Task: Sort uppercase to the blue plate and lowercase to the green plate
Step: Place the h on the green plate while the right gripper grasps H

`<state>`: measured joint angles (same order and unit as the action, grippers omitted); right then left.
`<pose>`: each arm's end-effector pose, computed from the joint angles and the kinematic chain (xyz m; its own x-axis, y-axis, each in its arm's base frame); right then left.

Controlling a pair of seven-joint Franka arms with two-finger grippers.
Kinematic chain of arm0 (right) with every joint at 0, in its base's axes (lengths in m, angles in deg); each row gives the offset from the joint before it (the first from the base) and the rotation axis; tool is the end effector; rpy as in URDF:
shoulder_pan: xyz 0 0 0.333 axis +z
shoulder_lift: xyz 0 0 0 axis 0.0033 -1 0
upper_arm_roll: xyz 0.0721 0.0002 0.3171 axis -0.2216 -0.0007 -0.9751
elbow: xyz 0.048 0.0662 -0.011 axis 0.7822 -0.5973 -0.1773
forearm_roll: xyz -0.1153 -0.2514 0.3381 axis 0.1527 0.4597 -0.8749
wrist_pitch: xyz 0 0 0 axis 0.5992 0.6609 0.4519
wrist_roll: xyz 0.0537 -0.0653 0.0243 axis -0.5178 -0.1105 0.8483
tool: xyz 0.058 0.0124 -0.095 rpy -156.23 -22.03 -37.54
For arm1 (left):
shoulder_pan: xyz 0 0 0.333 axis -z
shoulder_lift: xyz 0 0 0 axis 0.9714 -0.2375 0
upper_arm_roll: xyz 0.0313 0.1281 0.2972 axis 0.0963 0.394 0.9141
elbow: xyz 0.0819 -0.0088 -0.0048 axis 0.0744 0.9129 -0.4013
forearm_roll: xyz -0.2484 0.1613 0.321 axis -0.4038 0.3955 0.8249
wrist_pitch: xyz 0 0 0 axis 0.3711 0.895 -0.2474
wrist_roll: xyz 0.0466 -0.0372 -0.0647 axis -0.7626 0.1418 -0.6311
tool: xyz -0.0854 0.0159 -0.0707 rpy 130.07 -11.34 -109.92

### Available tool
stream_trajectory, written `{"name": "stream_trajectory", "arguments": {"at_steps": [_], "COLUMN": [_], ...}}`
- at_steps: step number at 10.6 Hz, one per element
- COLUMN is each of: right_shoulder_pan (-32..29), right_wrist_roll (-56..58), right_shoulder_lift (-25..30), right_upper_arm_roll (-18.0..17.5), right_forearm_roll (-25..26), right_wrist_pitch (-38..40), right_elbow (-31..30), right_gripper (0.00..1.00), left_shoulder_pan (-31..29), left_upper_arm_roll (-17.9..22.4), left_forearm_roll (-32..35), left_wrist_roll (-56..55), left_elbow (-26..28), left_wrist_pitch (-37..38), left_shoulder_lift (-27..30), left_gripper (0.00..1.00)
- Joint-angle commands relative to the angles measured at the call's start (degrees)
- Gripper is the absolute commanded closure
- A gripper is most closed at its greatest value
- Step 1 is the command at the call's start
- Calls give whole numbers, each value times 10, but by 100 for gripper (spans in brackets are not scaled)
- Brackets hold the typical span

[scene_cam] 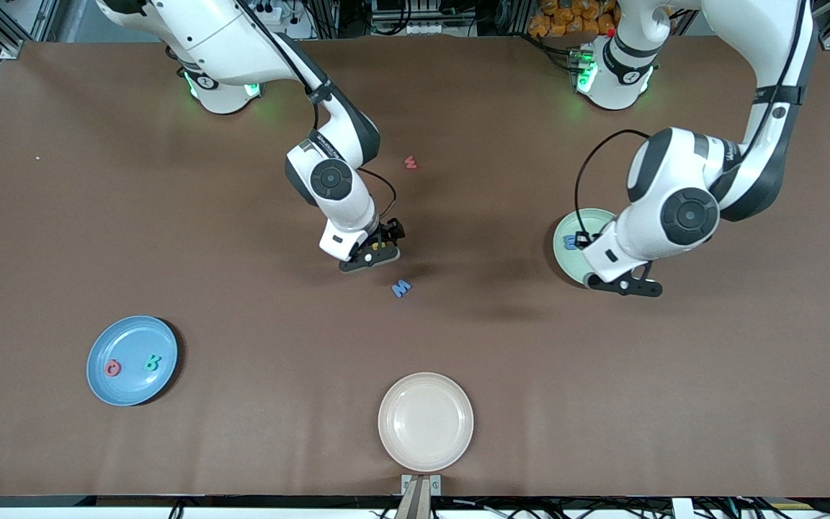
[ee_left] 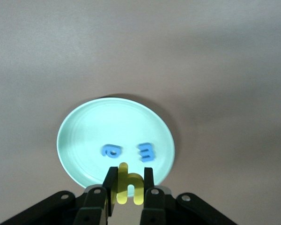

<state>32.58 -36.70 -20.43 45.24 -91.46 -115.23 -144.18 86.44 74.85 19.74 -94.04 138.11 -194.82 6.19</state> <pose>0.5077 0.4330 0.1650 0.9667 0.2560 -0.0007 0.2545 -0.9616 -0.1024 0.6064 -0.1825 0.3021 0.9635 -0.1561 -0.2177 -0.1601 -0.9871 -0.0005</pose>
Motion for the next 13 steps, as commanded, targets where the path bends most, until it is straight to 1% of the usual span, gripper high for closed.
{"name": "stream_trajectory", "arguments": {"at_steps": [1, 2, 4, 5, 8, 9, 12, 13], "right_shoulder_pan": [5, 6, 9, 12, 29, 45, 101, 102], "right_wrist_roll": [-10, -10, -26, -31, -59, -70, -88, -87], "right_shoulder_lift": [-15, -18, -26, -27, -30, -29, -29, -28], "right_upper_arm_roll": [3, 3, 3, 3, 10, 19, 76, 82], "right_forearm_roll": [15, 15, 15, 15, 16, 19, 20, 20], "right_wrist_pitch": [-8, -8, -9, -9, -7, -3, 1, 6], "right_elbow": [-1, -1, 0, 0, -1, -1, -1, 0], "right_gripper": [0, 0, 0, 0, 0, 0, 0, 0], "left_shoulder_pan": [3, 3, 3, 3, 2, 3, 3, 3], "left_upper_arm_roll": [11, 24, 49, 54, 61, 67, 81, 81], "left_forearm_roll": [-15, -14, -14, -14, -7, -7, -6, -6], "left_wrist_roll": [23, 35, 82, 94, 102, 104, 116, 117], "left_elbow": [106, 132, 179, 197, 218, 218, 222, 221], "left_wrist_pitch": [-122, -153, -192, -201, -208, -217, -235, -236], "left_shoulder_lift": [18, 17, 22, 31, 28, 24, 9, 4], "left_gripper": [97, 97, 97, 97, 97, 97, 97, 96]}}
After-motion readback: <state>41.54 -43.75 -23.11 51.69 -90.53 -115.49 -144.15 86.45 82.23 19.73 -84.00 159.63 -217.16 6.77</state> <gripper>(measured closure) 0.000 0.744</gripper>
